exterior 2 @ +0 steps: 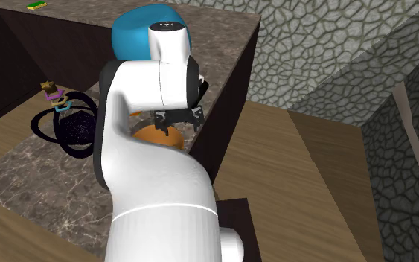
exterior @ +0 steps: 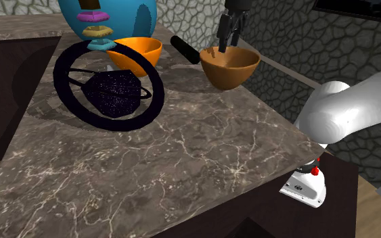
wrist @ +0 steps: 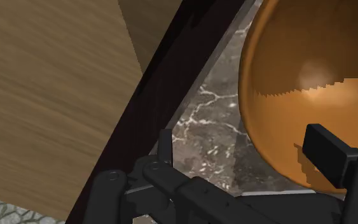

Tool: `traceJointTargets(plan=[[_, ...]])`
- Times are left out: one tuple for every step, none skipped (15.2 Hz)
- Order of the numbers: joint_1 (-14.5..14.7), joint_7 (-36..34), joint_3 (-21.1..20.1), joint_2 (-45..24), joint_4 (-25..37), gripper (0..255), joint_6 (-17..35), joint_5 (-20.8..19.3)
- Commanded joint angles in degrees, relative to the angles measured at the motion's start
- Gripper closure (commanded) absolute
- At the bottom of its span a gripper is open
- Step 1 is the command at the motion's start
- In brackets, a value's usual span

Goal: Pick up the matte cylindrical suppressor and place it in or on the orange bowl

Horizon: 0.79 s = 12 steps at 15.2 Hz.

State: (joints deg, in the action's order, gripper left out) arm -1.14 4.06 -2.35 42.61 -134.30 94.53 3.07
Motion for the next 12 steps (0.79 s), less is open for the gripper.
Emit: traceJointTargets(plan=[[0.0,0.0,0.0,0.0,0.0,0,0.0,0.0],[-0.43,-1.1,-0.04,-2.26,1.18,0,1.13,0.43],[-0.85,-2.18,-0.07,-4.51,2.43,0,2.2,0.84],[-1.26,-3.24,-0.07,-6.75,3.73,0,3.2,1.23],[-1.66,-4.29,-0.05,-8.97,5.08,0,4.14,1.62],[-2.04,-5.32,0.0,-11.18,6.49,0,5.01,1.99],[-2.42,-6.33,0.06,-13.38,7.95,0,5.82,2.35],[-2.79,-7.32,0.15,-15.55,9.46,0,6.57,2.71],[-3.13,-8.31,0.27,-17.72,11.02,0,7.25,3.06],[-3.46,-9.27,0.42,-19.87,12.63,0,7.88,3.41],[-3.78,-10.22,0.59,-22.0,14.28,0,8.44,3.76],[-4.1,-11.15,0.77,-24.12,15.98,0,8.95,4.11]])
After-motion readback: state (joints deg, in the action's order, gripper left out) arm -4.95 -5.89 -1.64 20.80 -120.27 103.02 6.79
